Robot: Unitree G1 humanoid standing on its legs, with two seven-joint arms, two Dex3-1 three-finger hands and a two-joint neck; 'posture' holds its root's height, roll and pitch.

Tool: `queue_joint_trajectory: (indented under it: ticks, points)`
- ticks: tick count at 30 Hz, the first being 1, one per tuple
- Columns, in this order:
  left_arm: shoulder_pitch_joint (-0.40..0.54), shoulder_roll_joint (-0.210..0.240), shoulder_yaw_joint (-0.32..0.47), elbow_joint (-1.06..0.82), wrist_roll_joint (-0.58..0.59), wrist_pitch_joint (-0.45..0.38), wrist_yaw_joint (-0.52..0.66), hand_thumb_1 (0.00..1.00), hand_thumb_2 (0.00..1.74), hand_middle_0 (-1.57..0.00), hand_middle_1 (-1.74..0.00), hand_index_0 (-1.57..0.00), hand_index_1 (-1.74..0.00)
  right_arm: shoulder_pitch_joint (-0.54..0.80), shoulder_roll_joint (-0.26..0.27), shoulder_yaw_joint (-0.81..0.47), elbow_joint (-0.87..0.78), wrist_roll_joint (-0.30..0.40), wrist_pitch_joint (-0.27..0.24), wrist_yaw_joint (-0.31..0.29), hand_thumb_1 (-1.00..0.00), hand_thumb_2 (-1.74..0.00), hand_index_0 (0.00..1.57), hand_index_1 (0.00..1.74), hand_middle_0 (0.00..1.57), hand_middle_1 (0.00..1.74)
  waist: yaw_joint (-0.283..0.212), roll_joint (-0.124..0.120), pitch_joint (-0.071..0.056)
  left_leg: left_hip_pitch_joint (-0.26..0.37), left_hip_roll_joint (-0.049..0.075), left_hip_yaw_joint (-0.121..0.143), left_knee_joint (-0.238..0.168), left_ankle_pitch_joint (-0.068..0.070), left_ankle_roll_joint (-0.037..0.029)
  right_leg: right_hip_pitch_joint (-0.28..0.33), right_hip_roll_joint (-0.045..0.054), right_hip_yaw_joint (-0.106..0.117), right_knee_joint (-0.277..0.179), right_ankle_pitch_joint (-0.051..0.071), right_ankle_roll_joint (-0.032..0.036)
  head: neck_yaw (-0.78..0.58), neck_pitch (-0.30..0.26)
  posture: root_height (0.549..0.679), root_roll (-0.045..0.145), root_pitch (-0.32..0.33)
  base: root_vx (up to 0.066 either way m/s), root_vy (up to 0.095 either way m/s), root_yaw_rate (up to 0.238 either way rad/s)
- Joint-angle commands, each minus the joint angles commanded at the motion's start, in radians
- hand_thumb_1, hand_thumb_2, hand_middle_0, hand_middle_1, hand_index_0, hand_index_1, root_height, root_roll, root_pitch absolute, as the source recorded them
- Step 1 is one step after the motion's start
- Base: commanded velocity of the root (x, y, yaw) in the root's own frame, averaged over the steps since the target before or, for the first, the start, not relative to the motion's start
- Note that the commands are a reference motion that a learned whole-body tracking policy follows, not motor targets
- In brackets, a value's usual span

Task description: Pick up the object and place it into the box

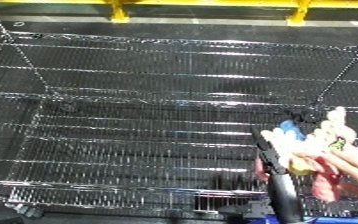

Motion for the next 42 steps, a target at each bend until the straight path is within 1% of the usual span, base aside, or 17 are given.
queue_joint_trajectory:
  ticks: [10,14,15,17,20,24,27,30,32,36,38,42]
  points:
    - [0.016,-0.004,-0.006,0.005,0.003,0.004,-0.011,1.0,1.74,-1.57,-1.74,-1.57,-1.74,-0.009,-0.012,-0.009,0.0,-0.022,0.002,-0.014,0.0,0.0,0.0,0.0,0.0,0.0,0.001,0.001,0.002,0.0,0.002,0.001,-0.001,0.0,0.0015,-0.004,0.001,0.0,0.005,-0.004,0.0016,0.031,-0.027,0.638,0.043,-0.181,0.01,-0.004,-0.005]
    - [0.022,-0.002,0.004,0.003,-0.003,0.005,-0.014,1.0,1.74,-1.57,-1.74,-1.57,-1.74,-0.009,-0.035,-0.013,-0.012,-0.063,0.01,-0.009,0.0,0.0,0.0,0.0,0.0,0.0,0.002,0.0,0.003,0.002,0.004,0.001,-0.003,0.001,0.0008,-0.006,0.0012,0.001,0.008,-0.005,0.0015,0.069,-0.039,0.637,0.043,-0.181,0.015,-0.012,-0.007]
    - [0.024,0.0,0.007,0.002,-0.005,0.005,-0.015,1.0,1.74,-1.57,-1.74,-1.57,-1.74,-0.012,-0.048,-0.016,-0.015,-0.079,0.014,-0.007,0.0,0.0,0.0,0.0,0.0,0.0,0.002,-0.001,0.004,0.001,0.005,0.001,-0.003,0.001,0.0005,-0.007,0.0013,0.002,0.009,-0.005,0.0012,0.078,-0.029,0.637,0.043,-0.181,0.015,-0.022,-0.007]
    - [0.027,0.007,0.013,0.002,-0.01,0.004,-0.017,1.0,1.74,-1.57,-1.74,-1.57,-1.74,-0.025,-0.084,-0.022,-0.014,-0.105,0.025,-0.002,0.0,0.0,0.0,0.0,0.0,0.0,0.003,-0.004,0.006,0.0,0.006,0.0,-0.002,0.002,-0.0003,-0.012,0.0017,0.003,0.012,-0.004,0.0008,0.102,-0.029,0.637,0.043,-0.181,0.009,-0.028,-0.001]
    - [0.029,0.023,0.014,0.003,-0.022,0.0,-0.022,1.0,1.74,-1.57,-1.74,-1.57,-1.74,-0.066,-0.171,-0.032,0.014,-0.125,0.042,0.007,0.0,0.0,0.0,0.0,0.0,0.0,0.006,-0.009,0.011,-0.004,0.007,0.001,0.0,0.003,-0.0021,-0.023,0.001,0.006,0.018,-0.001,0.0015,0.167,-0.047,0.636,0.044,-0.18,0.002,-0.033,-0.007]
    - [0.036,0.034,0.008,0.002,-0.04,-0.002,-0.03,1.0,1.74,-1.57,-1.74,-1.57,-1.74,-0.123,-0.304,-0.046,0.076,-0.124,0.056,0.017,0.0,0.0,0.0,0.0,0.0,0.0,0.004,-0.01,0.018,-0.012,0.008,0.004,0.011,0.003,-0.0039,-0.037,0.0019,0.012,0.032,0.002,0.0017,0.243,-0.047,0.634,0.045,-0.18,-0.002,-0.027,-0.058]
    - [0.05,0.038,0.0,0.0,-0.052,-0.002,-0.039,1.0,1.74,-1.57,-1.74,-1.57,-1.74,-0.156,-0.383,-0.05,0.131,-0.108,0.066,0.022,0.0,0.0,0.0,0.0,0.0,0.0,0.002,-0.004,0.023,-0.016,0.009,0.004,0.016,0.003,-0.0052,-0.044,0.0035,0.016,0.036,0.004,0.0013,0.273,-0.04,0.634,0.046,-0.179,0.002,-0.025,-0.046]
    - [0.057,0.046,-0.011,-0.001,-0.058,-0.002,-0.047,1.0,1.74,-1.57,-1.74,-1.57,-1.74,-0.185,-0.431,-0.037,0.185,-0.084,0.072,0.033,0.0,0.0,0.0,0.0,0.0,0.0,0.003,0.0,0.024,-0.017,0.01,0.005,0.016,0.003,-0.0065,-0.049,0.0036,0.018,0.036,0.005,0.0012,0.284,-0.041,0.634,0.046,-0.177,0.008,-0.014,-0.039]
    - [0.059,0.054,-0.023,0.001,-0.064,-0.004,-0.052,1.0,1.74,-1.57,-1.74,-1.57,-1.74,-0.211,-0.471,-0.021,0.232,-0.066,0.082,0.042,0.0,0.0,0.0,0.0,0.0,0.0,0.004,0.0,0.024,-0.018,0.011,0.006,0.014,0.004,-0.0083,-0.052,0.0036,0.019,0.033,0.008,0.0018,0.348,-0.043,0.634,0.047,-0.174,0.013,-0.021,-0.059]
    - [0.059,0.071,-0.053,0.0,-0.083,-0.008,-0.068,1.0,1.74,-1.57,-1.74,-1.57,-1.74,-0.28,-0.556,0.023,0.353,-0.044,0.105,0.058,0.0,0.0,0.0,0.0,0.0,0.0,0.005,0.005,0.023,-0.017,0.015,0.009,0.006,0.007,-0.0114,-0.058,0.0039,0.02,0.026,0.012,0.0037,0.43,-0.061,0.635,0.047,-0.166,0.015,-0.02,-0.057]
    - [0.056,0.076,-0.066,0.001,-0.094,-0.012,-0.071,1.0,1.74,-1.57,-1.74,-1.57,-1.74,-0.317,-0.582,0.053,0.414,-0.046,0.117,0.067,0.0,0.0,0.0,0.0,0.0,0.0,0.006,0.009,0.024,-0.015,0.015,0.01,0.002,0.009,-0.0125,-0.059,0.004,0.02,0.023,0.012,0.0039,0.495,-0.074,0.635,0.048,-0.163,0.02,-0.014,-0.044]
    - [0.063,0.079,-0.086,0.004,-0.111,-0.018,-0.073,1.0,1.74,-1.57,-1.74,-1.57,-1.74,-0.398,-0.625,0.11,0.534,-0.061,0.139,0.08,0.0,0.0,0.0,0.0,0.0,0.0,0.008,0.022,0.026,-0.017,0.014,0.012,-0.003,0.013,-0.0142,-0.065,0.0045,0.022,0.022,0.012,0.0033,0.584,-0.067,0.635,0.049,-0.158,0.024,-0.016,-0.038]
